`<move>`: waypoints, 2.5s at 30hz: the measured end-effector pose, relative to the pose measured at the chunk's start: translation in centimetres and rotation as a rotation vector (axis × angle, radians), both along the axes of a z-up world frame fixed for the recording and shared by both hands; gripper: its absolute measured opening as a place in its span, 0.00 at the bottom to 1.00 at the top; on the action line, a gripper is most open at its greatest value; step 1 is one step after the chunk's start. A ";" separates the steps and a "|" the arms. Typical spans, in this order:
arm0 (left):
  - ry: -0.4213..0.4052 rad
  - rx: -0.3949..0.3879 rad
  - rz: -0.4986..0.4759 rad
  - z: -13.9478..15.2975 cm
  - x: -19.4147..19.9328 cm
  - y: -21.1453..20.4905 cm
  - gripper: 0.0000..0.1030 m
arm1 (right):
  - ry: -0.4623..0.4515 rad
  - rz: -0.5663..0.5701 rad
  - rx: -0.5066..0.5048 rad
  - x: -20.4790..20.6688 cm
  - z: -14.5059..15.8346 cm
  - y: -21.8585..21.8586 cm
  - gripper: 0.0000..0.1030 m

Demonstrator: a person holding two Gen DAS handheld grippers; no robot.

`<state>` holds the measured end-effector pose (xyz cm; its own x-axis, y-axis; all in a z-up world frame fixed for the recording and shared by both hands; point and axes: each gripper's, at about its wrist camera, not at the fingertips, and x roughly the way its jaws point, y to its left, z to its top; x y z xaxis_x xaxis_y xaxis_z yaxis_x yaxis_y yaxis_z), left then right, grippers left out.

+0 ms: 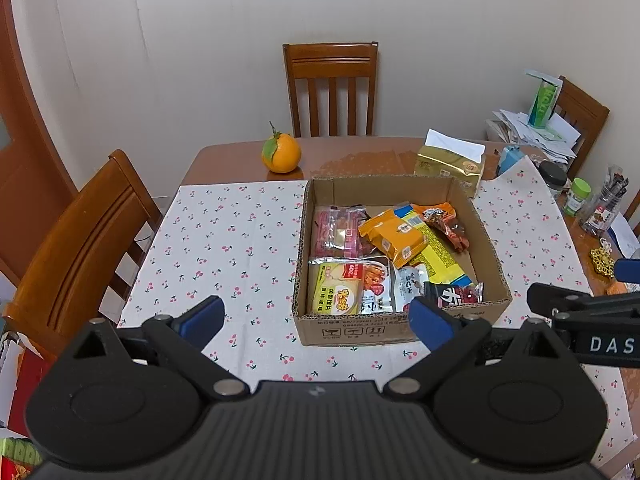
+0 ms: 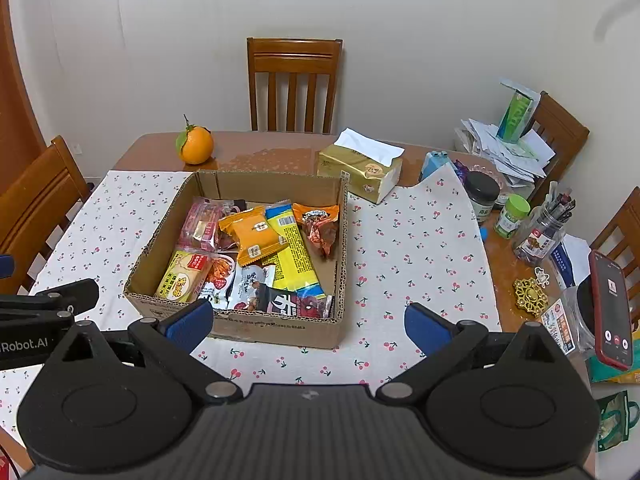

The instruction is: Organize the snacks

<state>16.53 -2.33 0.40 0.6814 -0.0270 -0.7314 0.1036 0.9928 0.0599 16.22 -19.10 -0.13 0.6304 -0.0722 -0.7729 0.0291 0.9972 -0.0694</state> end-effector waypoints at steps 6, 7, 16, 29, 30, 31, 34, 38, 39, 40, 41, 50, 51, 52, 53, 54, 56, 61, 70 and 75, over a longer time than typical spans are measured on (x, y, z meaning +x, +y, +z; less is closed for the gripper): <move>0.002 0.005 -0.005 -0.1 0.1 -0.1 0.96 | -0.002 -0.003 -0.001 0.0 0.0 0.0 1.00; 0.003 0.006 -0.005 -0.1 0.1 -0.2 0.96 | -0.002 -0.004 -0.001 0.0 0.0 0.0 1.00; 0.003 0.010 -0.009 0.1 0.0 -0.2 0.96 | -0.002 0.001 -0.002 0.1 0.1 0.3 1.00; 0.001 0.011 -0.005 0.2 -0.1 -0.1 0.96 | -0.006 0.003 0.001 0.1 0.2 0.4 1.00; 0.001 0.010 -0.004 0.2 -0.1 -0.1 0.96 | -0.006 0.002 0.001 0.1 0.2 0.4 1.00; 0.001 0.011 -0.004 0.2 -0.1 -0.1 0.96 | -0.007 0.003 0.000 0.1 0.2 0.4 1.00; 0.003 0.011 -0.003 0.2 -0.2 -0.1 0.96 | -0.007 0.003 0.000 0.1 0.2 0.4 1.00; 0.002 0.011 -0.004 0.3 -0.2 -0.1 0.96 | -0.010 0.002 0.000 0.0 0.4 0.4 1.00; 0.003 0.011 -0.004 0.3 -0.2 -0.1 0.96 | -0.010 0.000 0.000 0.0 0.4 0.4 1.00; 0.004 0.012 -0.004 0.3 -0.2 -0.1 0.96 | -0.010 0.000 0.000 0.0 0.4 0.4 1.00; 0.004 0.012 -0.003 0.3 -0.2 -0.1 0.96 | -0.010 0.000 -0.001 -0.1 0.4 0.4 1.00; 0.006 0.015 -0.004 0.3 -0.2 -0.1 0.95 | -0.008 0.000 -0.001 -0.1 0.4 0.5 1.00; 0.006 0.015 -0.004 0.3 -0.1 0.0 0.95 | -0.007 0.000 -0.001 -0.1 0.4 0.5 1.00; 0.006 0.015 -0.004 0.3 -0.1 0.0 0.95 | -0.007 0.000 -0.001 -0.1 0.4 0.5 1.00; 0.005 0.014 -0.004 0.4 -0.1 0.0 0.95 | -0.008 0.000 -0.002 -0.1 0.4 0.5 1.00; 0.006 0.015 -0.003 0.3 -0.1 0.0 0.95 | -0.010 0.000 -0.003 -0.1 0.5 0.5 1.00; 0.007 0.017 -0.004 0.3 -0.1 0.0 0.95 | -0.008 -0.001 -0.003 -0.1 0.4 0.6 1.00; 0.010 0.019 -0.004 0.3 0.0 0.0 0.95 | -0.007 -0.003 0.000 -0.1 0.4 0.6 1.00; 0.009 0.021 -0.004 0.2 0.0 0.0 0.95 | -0.004 -0.004 0.000 0.0 0.4 0.7 1.00; 0.010 0.019 -0.003 0.2 0.0 0.0 0.95 | -0.004 -0.003 -0.001 0.0 0.4 0.7 1.00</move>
<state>16.50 -2.33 0.60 0.6742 -0.0145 -0.7384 0.1068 0.9912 0.0780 16.24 -18.44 0.25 0.6335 -0.0754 -0.7700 0.0329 0.9970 -0.0705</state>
